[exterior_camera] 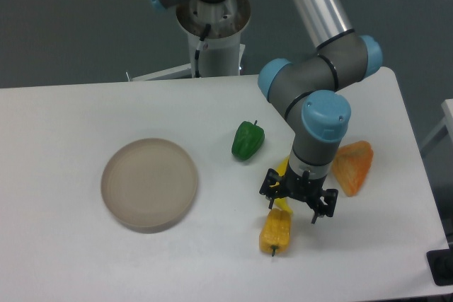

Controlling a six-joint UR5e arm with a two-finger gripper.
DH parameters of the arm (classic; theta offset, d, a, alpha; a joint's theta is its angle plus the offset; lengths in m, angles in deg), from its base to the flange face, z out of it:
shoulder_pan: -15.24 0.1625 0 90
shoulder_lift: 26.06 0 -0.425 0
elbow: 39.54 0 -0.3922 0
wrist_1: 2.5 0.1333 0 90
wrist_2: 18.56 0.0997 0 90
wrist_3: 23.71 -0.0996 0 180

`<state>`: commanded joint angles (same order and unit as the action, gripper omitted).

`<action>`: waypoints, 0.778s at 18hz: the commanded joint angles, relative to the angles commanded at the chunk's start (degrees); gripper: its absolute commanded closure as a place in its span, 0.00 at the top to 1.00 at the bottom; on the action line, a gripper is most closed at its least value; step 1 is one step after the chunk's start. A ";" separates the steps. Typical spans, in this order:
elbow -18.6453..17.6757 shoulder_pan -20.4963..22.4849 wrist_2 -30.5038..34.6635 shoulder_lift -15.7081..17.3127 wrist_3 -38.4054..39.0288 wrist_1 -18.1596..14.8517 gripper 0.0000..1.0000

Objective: Pick up the yellow pepper from the table
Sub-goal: 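Lower the gripper around the yellow pepper and close on it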

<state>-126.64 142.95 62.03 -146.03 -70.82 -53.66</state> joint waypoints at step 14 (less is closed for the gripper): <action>-1.06 -1.15 1.32 -1.50 0.88 3.18 0.85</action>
<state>-127.70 141.80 63.36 -147.53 -69.95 -50.49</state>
